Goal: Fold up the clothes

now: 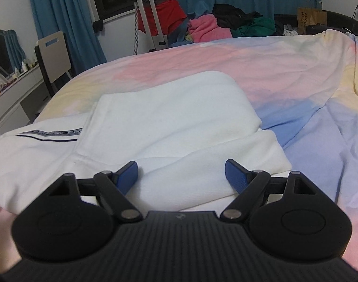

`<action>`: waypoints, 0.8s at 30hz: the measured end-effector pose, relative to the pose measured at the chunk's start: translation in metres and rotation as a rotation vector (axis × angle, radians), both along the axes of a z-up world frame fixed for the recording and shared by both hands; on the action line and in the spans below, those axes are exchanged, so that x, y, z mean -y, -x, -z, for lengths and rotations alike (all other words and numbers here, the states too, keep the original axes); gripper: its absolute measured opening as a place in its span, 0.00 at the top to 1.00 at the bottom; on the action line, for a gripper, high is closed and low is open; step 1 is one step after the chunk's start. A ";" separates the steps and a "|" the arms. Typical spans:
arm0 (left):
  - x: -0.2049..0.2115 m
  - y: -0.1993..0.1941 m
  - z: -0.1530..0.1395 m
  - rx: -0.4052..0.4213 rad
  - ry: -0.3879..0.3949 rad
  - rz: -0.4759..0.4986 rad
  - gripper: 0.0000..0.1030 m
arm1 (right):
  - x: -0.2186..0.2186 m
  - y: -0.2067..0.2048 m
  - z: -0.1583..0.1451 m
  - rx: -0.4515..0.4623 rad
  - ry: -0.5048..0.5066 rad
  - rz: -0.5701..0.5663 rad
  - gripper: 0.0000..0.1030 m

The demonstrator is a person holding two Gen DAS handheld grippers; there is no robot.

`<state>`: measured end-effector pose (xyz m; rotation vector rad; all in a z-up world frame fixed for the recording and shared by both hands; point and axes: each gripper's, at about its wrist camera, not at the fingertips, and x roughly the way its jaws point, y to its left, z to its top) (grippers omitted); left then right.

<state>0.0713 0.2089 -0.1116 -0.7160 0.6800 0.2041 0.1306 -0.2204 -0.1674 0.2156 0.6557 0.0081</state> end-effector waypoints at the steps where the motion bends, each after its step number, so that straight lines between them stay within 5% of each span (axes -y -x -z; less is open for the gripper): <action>1: -0.011 0.000 0.005 -0.021 0.063 -0.032 0.06 | -0.001 0.000 -0.001 0.000 0.004 -0.001 0.19; 6: -0.045 -0.012 0.040 -0.065 0.285 -0.155 0.08 | -0.002 0.002 -0.003 0.003 0.009 -0.003 0.19; 15: -0.089 -0.045 0.052 -0.005 0.331 -0.278 0.16 | -0.005 0.002 -0.003 0.002 0.015 -0.007 0.19; 24: -0.109 -0.067 0.052 0.087 0.223 -0.311 0.42 | -0.012 0.007 -0.010 0.071 0.020 -0.066 0.19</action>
